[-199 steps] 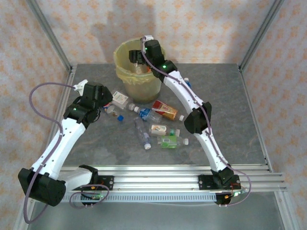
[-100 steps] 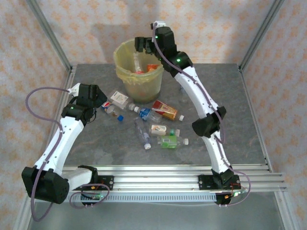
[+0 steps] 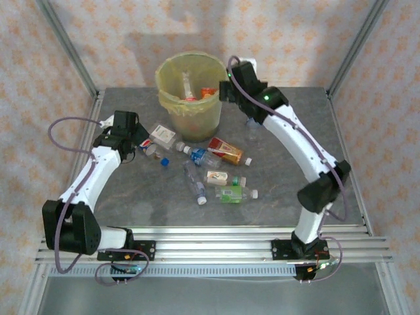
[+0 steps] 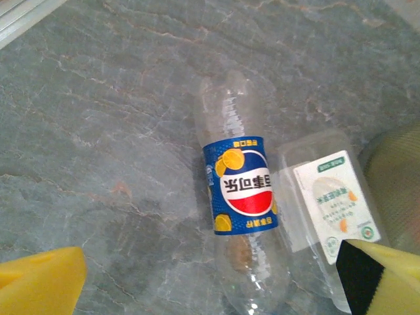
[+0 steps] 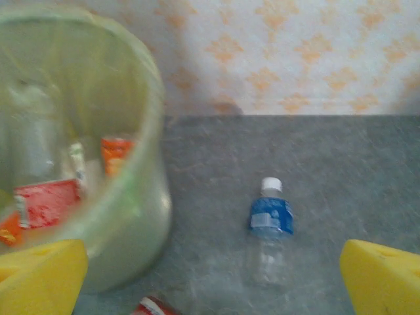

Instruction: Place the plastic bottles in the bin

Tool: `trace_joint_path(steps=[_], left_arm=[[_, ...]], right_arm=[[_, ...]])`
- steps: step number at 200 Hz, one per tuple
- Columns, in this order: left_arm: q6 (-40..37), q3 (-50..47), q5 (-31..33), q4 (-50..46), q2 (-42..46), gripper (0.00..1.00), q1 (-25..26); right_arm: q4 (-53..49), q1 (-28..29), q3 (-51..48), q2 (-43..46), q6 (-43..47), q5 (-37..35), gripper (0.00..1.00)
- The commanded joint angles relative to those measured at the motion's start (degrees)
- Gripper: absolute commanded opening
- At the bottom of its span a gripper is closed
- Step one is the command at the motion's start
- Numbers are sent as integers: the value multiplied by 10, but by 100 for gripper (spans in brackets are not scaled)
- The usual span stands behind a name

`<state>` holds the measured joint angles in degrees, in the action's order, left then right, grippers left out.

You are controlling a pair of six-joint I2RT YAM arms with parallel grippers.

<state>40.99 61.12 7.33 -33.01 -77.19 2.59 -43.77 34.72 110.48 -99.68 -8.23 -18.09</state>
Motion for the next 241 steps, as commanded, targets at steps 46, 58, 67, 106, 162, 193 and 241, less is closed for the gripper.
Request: trace_joint_path(steps=[46,58,67,106,162,193,241], left_arm=[[5,33,-48,47,-88,100,-20],[4,39,-51,52,-107,100,-20],[1,46,-53,51,-122,100,-20],[-5,71,-65,47,-173,97,-23],[0,97,-87,52,-228,93,-28],[11,100,-88,54,-243,89,-28],[18,92,-83,56,-254,82,-29]], right_arm=[[48,-17,-258,199,-102,-85,99],[43,-24,-289,220,-120,-83,99],[42,-28,-308,232,-128,-78,99],[27,-42,-355,256,-153,-65,99],[18,-51,-374,252,-168,-51,99],[19,-54,-380,250,-170,-48,99],[22,-56,-377,241,-170,-42,99]])
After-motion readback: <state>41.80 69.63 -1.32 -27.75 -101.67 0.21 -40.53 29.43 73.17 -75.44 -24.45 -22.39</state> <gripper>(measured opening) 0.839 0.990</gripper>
